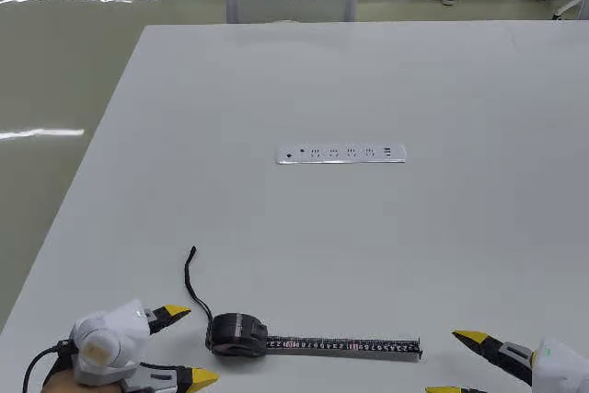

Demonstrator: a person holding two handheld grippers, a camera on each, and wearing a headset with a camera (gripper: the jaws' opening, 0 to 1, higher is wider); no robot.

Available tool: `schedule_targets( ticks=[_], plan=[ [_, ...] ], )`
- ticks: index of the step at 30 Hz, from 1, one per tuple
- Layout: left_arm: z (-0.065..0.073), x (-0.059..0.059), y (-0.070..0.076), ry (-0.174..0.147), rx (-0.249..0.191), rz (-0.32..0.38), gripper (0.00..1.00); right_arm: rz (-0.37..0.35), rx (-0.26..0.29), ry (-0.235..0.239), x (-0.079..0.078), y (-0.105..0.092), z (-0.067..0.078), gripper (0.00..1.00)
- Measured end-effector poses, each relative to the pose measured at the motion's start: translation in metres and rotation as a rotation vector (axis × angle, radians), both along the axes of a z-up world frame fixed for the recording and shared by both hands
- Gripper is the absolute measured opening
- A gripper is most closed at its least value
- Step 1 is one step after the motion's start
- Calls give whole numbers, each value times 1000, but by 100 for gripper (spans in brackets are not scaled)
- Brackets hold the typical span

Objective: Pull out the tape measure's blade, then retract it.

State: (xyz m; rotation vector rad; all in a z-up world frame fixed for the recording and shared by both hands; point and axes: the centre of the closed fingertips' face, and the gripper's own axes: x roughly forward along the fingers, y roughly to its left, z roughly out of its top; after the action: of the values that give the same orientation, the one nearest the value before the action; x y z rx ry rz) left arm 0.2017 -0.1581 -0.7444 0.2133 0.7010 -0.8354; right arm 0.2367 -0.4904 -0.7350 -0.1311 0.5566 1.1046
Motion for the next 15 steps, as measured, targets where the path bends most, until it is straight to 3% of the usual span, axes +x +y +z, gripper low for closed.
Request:
schedule_targets(
  ticks=[15],
  plan=[
    [-3, 6, -8, 21, -6, 11, 67, 15, -11, 5, 6, 2, -3, 61]
  ],
)
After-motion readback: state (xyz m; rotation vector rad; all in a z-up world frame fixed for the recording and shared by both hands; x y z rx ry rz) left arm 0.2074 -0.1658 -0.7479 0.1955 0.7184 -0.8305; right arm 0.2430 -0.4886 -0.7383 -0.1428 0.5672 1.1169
